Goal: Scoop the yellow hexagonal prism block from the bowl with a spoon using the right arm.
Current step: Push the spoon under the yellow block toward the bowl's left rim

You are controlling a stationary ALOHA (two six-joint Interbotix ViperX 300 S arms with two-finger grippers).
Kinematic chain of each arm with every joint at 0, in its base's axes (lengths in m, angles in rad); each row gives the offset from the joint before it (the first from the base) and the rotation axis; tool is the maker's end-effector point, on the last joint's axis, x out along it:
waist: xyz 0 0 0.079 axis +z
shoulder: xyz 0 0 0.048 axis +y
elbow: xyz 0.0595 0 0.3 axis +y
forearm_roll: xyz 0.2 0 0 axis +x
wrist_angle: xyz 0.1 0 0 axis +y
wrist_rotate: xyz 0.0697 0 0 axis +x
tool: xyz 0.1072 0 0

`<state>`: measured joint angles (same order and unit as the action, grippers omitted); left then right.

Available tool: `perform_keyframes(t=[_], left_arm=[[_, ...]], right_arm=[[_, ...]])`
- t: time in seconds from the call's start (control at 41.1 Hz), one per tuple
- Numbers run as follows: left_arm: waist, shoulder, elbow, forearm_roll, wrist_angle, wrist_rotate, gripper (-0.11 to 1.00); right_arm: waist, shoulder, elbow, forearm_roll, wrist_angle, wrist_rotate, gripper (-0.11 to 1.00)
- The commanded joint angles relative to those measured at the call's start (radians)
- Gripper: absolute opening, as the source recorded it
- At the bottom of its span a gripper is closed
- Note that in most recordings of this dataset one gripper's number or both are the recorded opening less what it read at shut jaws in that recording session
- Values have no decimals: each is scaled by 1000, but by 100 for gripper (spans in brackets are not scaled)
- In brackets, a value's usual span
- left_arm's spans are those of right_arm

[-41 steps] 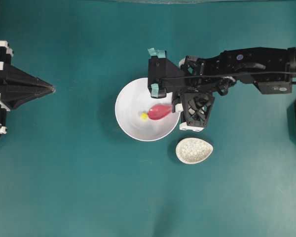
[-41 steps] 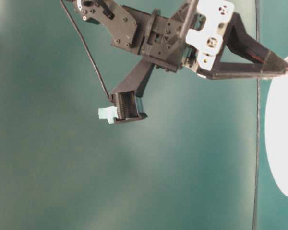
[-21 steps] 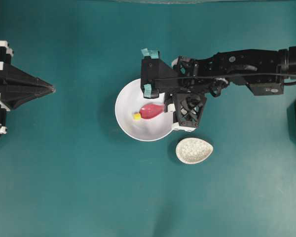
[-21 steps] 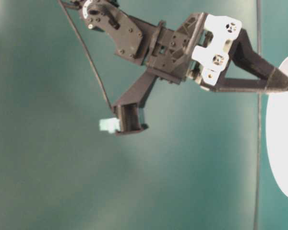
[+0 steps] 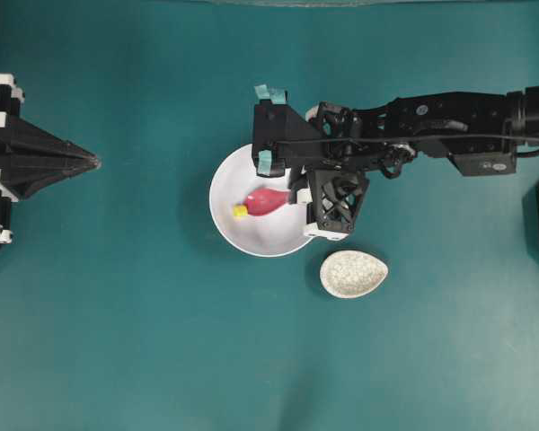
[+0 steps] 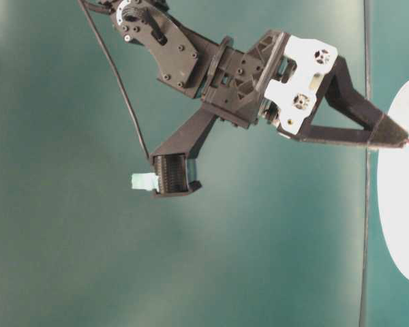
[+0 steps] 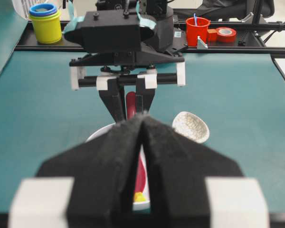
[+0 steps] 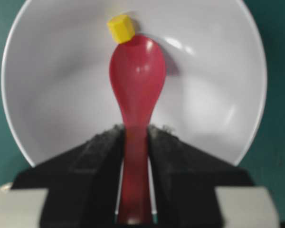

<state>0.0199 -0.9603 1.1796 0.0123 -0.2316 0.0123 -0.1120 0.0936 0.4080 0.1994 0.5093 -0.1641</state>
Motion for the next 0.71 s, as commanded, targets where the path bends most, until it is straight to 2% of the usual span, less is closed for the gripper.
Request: perform_keyframes(t=[0.0, 0.681], left_arm=[[0, 8, -29, 2, -12, 0, 4], [2, 6, -28, 2, -12, 0, 4]], right_arm=[[5, -12, -25, 8, -23, 0, 24], [6, -14, -51, 23, -60, 0, 24]])
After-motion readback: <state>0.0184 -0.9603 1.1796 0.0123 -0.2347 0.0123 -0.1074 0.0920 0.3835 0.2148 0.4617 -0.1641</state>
